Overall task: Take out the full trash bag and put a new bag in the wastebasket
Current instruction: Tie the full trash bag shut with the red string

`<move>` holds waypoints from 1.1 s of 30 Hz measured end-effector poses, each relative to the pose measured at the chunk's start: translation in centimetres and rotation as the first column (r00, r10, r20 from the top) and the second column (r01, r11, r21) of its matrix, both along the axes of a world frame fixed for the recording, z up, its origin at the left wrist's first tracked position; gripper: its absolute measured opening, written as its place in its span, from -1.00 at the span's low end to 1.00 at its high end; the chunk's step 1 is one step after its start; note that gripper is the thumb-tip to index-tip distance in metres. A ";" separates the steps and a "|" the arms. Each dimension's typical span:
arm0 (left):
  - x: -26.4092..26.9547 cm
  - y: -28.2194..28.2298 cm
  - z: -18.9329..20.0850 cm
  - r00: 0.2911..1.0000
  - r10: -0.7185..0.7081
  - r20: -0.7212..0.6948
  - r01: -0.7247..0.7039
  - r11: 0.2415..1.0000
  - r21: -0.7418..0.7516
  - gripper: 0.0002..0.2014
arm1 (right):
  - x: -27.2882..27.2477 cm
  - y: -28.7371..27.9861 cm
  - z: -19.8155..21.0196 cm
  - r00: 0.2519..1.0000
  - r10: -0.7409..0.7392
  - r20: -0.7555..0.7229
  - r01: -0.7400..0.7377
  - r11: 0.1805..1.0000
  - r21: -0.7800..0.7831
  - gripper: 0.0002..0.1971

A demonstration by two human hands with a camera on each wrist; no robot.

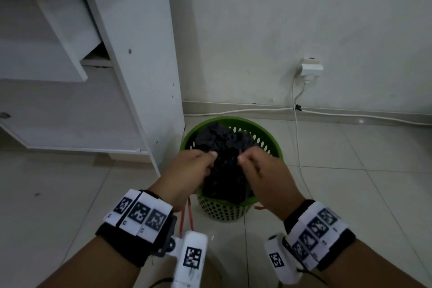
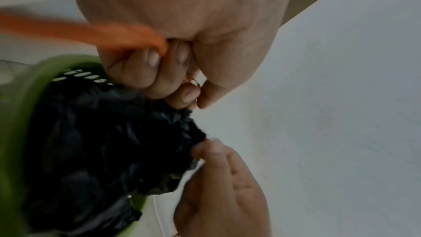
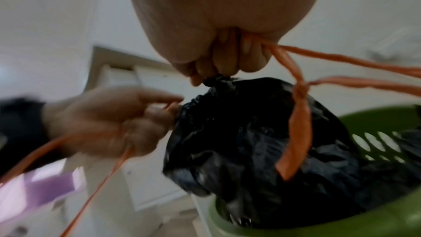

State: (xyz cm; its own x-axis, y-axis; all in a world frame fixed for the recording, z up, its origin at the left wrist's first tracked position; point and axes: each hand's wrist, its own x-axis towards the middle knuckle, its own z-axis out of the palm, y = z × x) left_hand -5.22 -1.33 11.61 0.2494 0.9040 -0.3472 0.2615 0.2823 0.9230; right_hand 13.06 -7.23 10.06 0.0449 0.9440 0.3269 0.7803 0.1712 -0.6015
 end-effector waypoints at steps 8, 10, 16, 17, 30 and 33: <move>2.3 0.0 2.1 0.984 -0.176 0.029 0.166 0.964 0.207 -0.67 | -2.8 0.1 0.7 0.921 0.351 0.172 -0.323 0.931 -0.171 -0.71; 1.6 0.1 2.1 0.968 -0.244 -0.055 0.250 0.929 0.273 -0.53 | -1.8 0.4 2.3 0.936 0.342 0.085 -0.320 0.925 -0.204 -0.78; 1.1 0.0 1.6 0.916 -0.397 -0.057 0.397 0.877 0.270 -0.30 | 0.4 1.4 5.5 0.964 0.236 -0.121 -0.247 0.965 -0.091 -0.83; 1.2 0.1 1.7 0.911 -0.411 -0.036 0.407 0.878 0.251 -0.30 | 0.3 1.6 5.4 0.958 0.233 -0.167 -0.249 0.965 -0.079 -0.83; 0.1 1.6 -0.4 0.920 -0.391 -0.013 0.363 0.840 0.402 -0.86 | 0.5 3.3 1.9 0.963 0.129 -0.237 -0.178 0.964 -0.200 -0.79; 0.3 0.8 -1.1 0.926 -0.348 -0.143 0.373 0.795 0.479 -0.72 | 1.1 3.8 2.1 0.980 0.123 -0.159 -0.164 0.945 -0.283 -0.79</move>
State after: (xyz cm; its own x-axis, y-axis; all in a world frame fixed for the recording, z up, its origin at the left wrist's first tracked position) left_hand -4.92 -0.49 10.50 0.5863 0.8043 0.0964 0.2987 -0.3253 0.8972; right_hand 14.18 -3.48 12.20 -0.0737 0.9967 0.0346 0.6671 0.0750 -0.7411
